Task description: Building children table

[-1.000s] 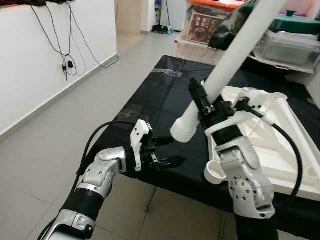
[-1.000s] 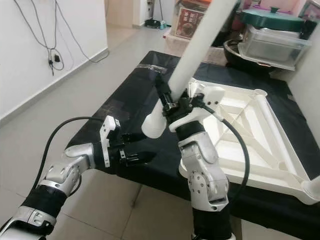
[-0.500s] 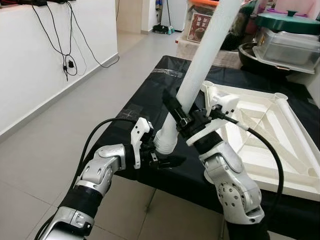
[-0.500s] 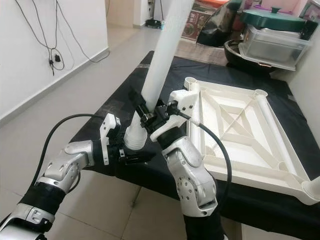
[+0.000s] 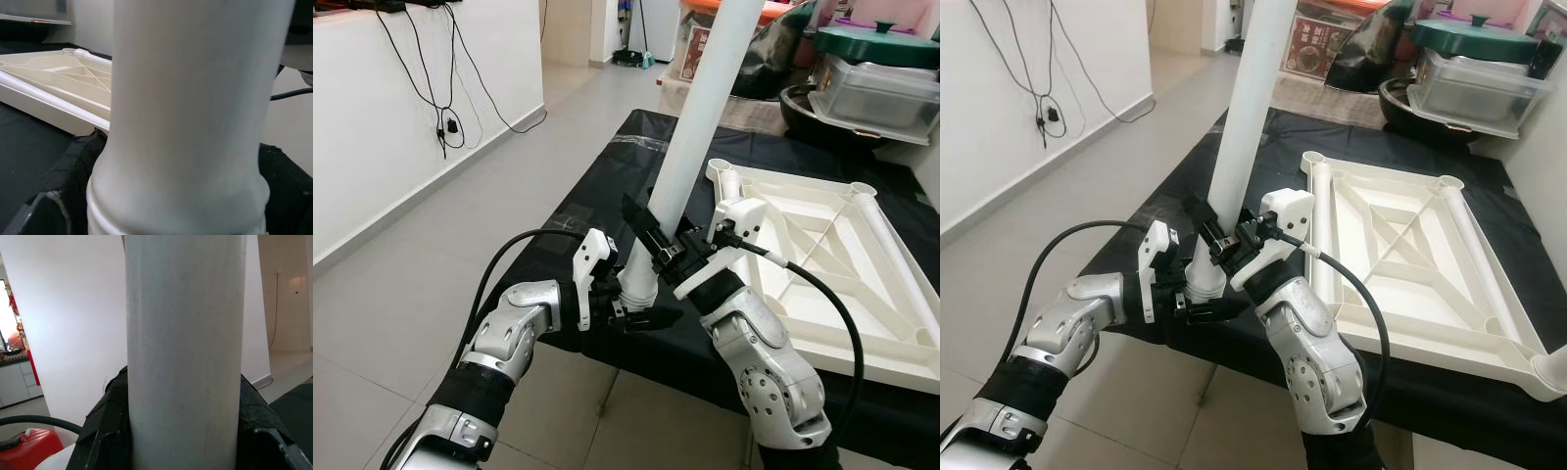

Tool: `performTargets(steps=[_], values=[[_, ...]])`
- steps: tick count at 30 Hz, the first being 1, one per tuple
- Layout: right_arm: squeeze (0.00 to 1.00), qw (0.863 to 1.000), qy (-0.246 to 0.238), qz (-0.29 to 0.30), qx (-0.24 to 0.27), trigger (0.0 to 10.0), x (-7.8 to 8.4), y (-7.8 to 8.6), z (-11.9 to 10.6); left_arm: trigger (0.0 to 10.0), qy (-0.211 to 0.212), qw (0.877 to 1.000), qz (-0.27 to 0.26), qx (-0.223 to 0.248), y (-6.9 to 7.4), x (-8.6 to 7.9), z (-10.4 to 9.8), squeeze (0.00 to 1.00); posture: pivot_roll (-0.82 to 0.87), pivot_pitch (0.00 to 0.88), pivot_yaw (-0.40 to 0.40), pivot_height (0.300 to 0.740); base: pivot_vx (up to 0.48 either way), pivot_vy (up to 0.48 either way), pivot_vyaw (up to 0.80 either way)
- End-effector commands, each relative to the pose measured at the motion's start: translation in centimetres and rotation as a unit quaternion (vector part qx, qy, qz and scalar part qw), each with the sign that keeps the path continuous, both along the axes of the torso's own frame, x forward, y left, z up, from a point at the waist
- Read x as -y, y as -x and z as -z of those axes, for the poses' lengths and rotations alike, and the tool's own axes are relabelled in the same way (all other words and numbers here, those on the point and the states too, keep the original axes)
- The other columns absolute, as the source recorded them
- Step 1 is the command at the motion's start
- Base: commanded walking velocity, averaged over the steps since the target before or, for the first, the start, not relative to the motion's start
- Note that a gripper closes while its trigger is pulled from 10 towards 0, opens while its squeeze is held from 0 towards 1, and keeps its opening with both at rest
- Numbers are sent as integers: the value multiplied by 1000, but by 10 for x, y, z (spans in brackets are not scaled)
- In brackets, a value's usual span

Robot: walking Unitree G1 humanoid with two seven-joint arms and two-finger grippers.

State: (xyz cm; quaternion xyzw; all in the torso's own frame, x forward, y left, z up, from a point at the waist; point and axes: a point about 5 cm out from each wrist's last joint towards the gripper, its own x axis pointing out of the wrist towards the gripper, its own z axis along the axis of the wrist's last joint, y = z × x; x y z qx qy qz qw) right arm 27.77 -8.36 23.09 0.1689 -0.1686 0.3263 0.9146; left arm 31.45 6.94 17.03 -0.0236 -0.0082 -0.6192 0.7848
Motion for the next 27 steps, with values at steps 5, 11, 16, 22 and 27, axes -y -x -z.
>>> performTargets(steps=[5,11,16,22,27], values=[[0,1000,5,-2,0,0,0,3,3,0,-14,1000,14,2,4,3,7,0,124,0,-97,740,0,0,0],[0,1000,7,-2,0,0,0,4,3,0,-13,1000,12,6,5,2,6,0,124,0,-97,740,0,0,0],[0,1000,13,12,-11,0,2,2,6,0,-22,1000,0,14,3,2,5,0,125,0,-101,740,0,0,0],[1000,997,25,53,-47,10000,7,-4,14,10000,-37,999,-18,28,0,1,6,0,125,0,-103,740,0,0,0],[0,995,42,70,-63,10000,9,-6,17,10000,-73,995,-42,50,-4,-1,9,0,123,0,-99,740,0,0,0]])
